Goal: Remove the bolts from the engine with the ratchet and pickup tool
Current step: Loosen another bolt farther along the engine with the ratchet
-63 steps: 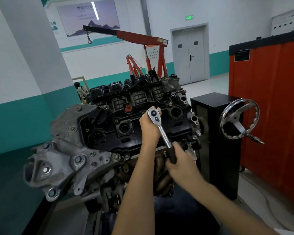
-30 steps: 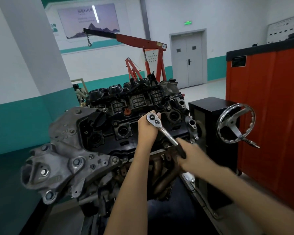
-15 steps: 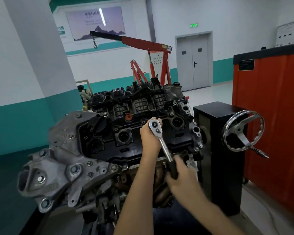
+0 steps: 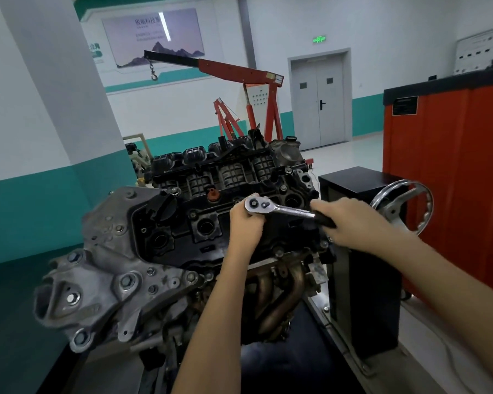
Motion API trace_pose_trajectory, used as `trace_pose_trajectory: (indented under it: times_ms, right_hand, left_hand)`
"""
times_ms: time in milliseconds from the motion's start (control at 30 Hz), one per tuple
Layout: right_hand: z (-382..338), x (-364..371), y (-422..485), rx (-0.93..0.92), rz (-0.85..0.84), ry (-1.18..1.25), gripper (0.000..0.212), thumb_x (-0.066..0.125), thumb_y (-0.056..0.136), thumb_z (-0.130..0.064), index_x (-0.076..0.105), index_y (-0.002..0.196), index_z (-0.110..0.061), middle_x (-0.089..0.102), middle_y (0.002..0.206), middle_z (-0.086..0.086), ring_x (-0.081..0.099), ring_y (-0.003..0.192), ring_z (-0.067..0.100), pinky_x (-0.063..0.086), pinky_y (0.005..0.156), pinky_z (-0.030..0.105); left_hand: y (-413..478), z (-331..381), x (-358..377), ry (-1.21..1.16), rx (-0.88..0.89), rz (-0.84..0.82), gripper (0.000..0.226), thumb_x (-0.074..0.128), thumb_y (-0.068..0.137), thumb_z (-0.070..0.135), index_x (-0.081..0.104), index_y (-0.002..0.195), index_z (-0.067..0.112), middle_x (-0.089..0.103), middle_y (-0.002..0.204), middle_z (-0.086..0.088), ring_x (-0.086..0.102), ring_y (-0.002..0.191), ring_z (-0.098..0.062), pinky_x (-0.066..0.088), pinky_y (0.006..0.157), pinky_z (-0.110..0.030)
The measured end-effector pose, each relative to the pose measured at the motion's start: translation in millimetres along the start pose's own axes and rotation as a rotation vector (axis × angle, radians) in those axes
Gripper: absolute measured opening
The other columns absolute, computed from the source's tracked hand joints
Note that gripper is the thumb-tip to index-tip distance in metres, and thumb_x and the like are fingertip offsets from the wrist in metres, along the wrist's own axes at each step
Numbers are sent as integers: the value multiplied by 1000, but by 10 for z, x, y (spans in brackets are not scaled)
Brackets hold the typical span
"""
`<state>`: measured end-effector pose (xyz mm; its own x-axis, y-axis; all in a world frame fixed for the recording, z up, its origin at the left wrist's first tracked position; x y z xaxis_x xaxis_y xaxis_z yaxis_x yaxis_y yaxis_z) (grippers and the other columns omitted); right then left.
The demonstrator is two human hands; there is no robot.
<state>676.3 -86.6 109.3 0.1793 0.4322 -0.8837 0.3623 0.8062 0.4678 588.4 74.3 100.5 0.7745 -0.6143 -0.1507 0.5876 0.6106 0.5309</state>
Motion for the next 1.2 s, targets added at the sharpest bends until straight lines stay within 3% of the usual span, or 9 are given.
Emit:
trace_pose_trajectory:
  times_ms: [100,167,267,500,633,800,933,1067,1200]
  right_hand:
    - [-316,377,-308,141,44,306,28,58,81,-16,34,87,-30,51,69,-1,59,66,25,39,54,28]
    - [-621,684,-481,244,57,637,31,58,81,-10,34,86,-30,51,63,-2,53,52,5,40,48,19]
    - [-997,940,-497,328,74,885,26,56,84,-9,43,101,-22,51,67,0,51,50,5,36,42,14]
    - [-252,417,-233,79,-100,438,28,56,81,-9,48,96,-31,57,74,0,59,63,20,53,59,33]
    - [66,0,62,-29,-60,-36,22,55,88,-21,48,108,-27,47,71,-9,52,67,17,39,61,26]
    - [-312,440,-356,164,-8,473,24,58,81,-12,40,85,-28,52,65,-1,56,58,19,45,53,30]
    - [-864,863,-540,351,79,946,24,56,81,-5,48,88,-27,51,65,4,49,47,6,35,42,12]
    - [-889,874,-482,309,10,914,32,54,83,-6,49,109,-22,53,72,8,52,54,8,38,46,14]
    - [-257,475,-312,132,-91,578,27,56,81,-3,54,103,-18,59,74,6,59,64,23,50,58,32]
  left_hand:
    - [-62,-28,-16,-96,-24,93,45,51,97,1,28,61,18,30,60,7,27,58,-6,29,56,-16]
    - [-61,-40,-1,-132,-69,138,47,53,97,1,26,62,18,25,62,5,24,56,-5,31,57,-11]
    - [-59,-48,5,-105,-100,124,47,56,96,7,27,62,18,24,60,7,24,56,-6,28,60,-22]
    - [-2,72,-82,131,91,-85,42,66,91,22,40,58,13,42,54,-1,37,56,-11,32,55,-22]
    - [-6,105,17,64,104,-107,53,56,93,1,39,49,27,34,51,13,29,53,-4,28,55,-18]
    - [-58,90,12,-60,134,106,48,51,98,3,27,59,18,27,56,9,24,55,-6,26,56,-18]
    - [-13,13,63,-212,55,168,46,47,97,-4,34,57,16,33,51,19,33,47,0,36,61,-9]
    - [-12,-3,8,-45,92,68,47,54,97,8,36,58,26,35,49,16,34,48,-1,31,54,-11]
    - [69,72,42,100,87,-136,52,59,94,10,39,50,30,35,50,14,30,52,-2,30,55,-13]
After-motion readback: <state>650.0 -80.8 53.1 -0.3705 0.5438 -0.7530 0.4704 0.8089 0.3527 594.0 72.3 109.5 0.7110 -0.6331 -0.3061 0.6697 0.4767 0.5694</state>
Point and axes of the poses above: each hand's wrist, its own y-axis towards the middle knuckle, its own x-axis out of the palm, z = x × y, the point moved 7 cm from there along y, towards the middle knuckle
